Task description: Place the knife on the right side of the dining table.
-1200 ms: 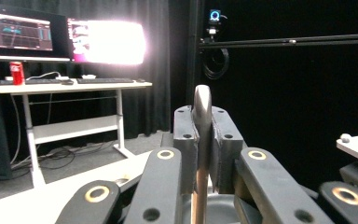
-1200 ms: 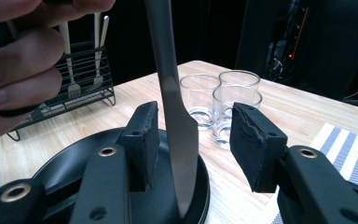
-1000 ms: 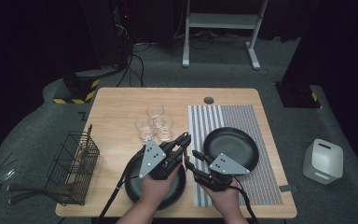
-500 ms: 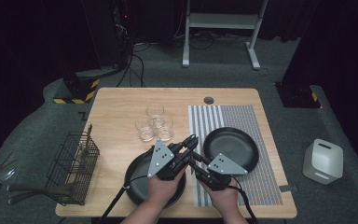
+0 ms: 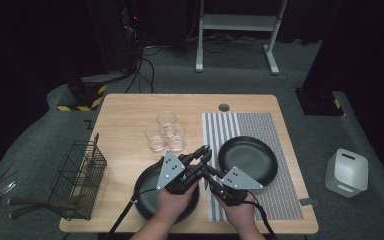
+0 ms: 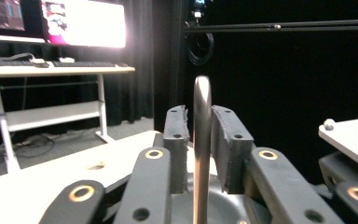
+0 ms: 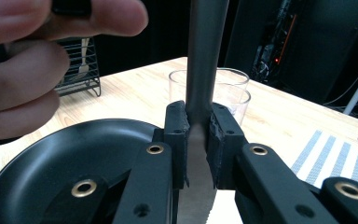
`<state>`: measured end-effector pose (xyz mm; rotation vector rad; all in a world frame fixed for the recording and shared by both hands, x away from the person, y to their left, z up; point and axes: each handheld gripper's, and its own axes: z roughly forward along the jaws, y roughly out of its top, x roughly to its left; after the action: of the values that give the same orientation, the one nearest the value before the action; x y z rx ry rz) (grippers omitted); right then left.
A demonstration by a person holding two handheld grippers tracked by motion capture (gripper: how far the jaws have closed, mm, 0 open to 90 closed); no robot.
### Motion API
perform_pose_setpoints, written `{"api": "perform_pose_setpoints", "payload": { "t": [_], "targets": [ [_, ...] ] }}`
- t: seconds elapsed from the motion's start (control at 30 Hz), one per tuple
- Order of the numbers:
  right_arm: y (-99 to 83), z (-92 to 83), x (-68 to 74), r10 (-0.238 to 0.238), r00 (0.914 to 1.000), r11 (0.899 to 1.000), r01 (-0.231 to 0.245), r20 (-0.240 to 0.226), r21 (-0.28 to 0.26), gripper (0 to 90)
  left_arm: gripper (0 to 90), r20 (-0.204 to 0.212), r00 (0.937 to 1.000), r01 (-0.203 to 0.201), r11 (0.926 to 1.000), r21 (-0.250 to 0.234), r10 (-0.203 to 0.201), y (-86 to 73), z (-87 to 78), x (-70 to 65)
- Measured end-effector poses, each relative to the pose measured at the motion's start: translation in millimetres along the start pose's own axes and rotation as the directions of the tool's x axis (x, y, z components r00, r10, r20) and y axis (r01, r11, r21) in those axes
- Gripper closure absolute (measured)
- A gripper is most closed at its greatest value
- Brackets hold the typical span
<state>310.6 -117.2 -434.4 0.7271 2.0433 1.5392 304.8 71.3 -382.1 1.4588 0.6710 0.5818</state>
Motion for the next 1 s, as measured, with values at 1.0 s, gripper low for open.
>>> {"api": "perform_pose_setpoints", "payload": {
  "t": [1.0],
  "targets": [
    [-3.2, 1.8, 2.1, -0.004, 0.9999, 1.000, 0.004, -0.014, 0.025, 79.5, 82.5, 0.018, 0.9996, 0.020, 0.9944, 0.104, -0.022, -27.9, -1.5, 2.7]
  ]
}}
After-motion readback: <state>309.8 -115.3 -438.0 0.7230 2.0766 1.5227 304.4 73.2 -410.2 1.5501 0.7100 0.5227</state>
